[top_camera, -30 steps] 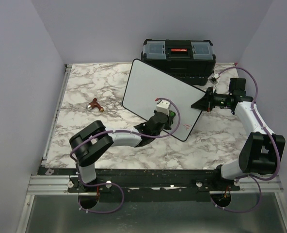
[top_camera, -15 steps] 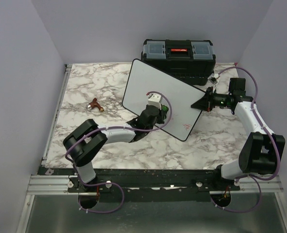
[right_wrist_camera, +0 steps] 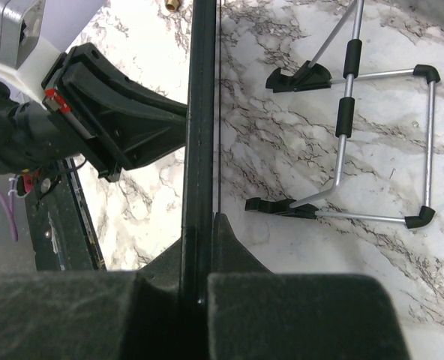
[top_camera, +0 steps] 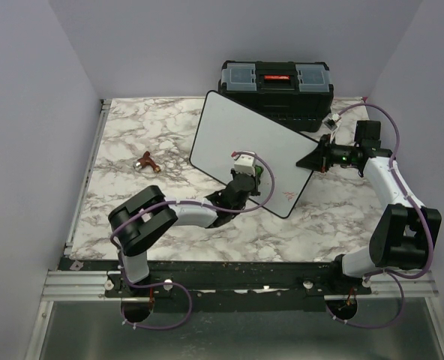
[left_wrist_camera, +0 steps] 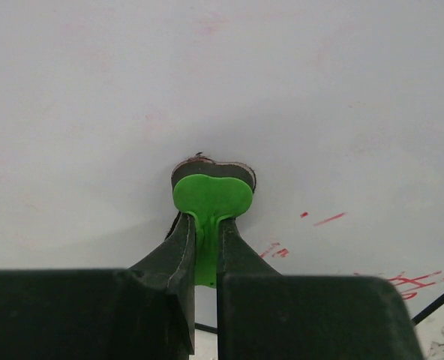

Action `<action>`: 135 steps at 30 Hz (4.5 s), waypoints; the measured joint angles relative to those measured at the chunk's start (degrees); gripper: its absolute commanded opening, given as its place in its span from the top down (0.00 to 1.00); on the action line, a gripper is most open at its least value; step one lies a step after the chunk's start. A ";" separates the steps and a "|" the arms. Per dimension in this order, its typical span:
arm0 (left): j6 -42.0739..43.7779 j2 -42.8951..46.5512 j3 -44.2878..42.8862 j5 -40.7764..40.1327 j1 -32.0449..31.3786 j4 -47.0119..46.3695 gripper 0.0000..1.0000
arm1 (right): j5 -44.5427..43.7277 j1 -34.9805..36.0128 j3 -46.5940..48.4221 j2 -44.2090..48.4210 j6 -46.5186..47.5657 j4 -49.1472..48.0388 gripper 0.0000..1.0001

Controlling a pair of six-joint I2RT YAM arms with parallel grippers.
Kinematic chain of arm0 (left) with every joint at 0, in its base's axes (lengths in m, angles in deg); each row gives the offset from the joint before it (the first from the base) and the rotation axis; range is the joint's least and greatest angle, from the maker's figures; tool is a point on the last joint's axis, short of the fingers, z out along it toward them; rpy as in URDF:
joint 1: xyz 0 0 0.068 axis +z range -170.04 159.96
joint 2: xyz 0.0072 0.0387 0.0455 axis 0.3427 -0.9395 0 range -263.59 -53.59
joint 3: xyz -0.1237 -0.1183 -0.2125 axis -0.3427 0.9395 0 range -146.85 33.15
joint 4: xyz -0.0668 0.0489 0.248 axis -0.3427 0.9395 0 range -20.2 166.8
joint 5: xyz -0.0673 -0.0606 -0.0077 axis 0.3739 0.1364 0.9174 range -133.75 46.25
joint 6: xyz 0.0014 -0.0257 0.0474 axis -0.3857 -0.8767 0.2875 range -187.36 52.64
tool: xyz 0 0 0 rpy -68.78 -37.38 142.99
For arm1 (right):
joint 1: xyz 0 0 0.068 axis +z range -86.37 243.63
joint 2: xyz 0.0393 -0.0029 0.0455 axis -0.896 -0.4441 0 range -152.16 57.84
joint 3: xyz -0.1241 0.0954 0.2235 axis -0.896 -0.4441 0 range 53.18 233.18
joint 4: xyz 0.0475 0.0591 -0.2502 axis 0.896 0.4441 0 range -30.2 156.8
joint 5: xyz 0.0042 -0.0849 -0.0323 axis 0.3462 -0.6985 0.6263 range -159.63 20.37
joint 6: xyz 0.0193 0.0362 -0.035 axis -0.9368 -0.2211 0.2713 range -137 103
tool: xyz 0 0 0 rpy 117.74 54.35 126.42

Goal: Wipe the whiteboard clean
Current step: Erase the whiteboard at the whiteboard stand.

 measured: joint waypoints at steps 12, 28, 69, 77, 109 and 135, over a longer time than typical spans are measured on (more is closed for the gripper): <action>3.32 -1.05 -3.06 0.59 -4.52 1.03 1.00 | 0.37 0.00 0.00 0.02 0.37 0.20 0.99; 1.55 -0.94 -5.88 6.25 -4.96 0.11 1.00 | 0.92 0.83 -0.37 -0.04 0.70 1.11 0.99; 1.84 1.84 14.34 8.09 5.18 -16.09 1.00 | 0.92 0.87 -0.39 -0.04 0.66 1.05 0.99; 2.19 -0.44 13.33 5.40 2.62 -18.51 1.00 | 0.81 0.59 -0.39 -0.04 0.46 0.70 0.99; 2.82 1.64 14.82 4.74 2.60 -14.03 1.00 | 0.90 0.98 -0.39 0.13 0.70 0.68 0.99; 3.41 -1.55 9.79 2.71 -2.75 -12.41 1.00 | 0.72 0.66 -0.39 0.59 1.09 0.66 0.99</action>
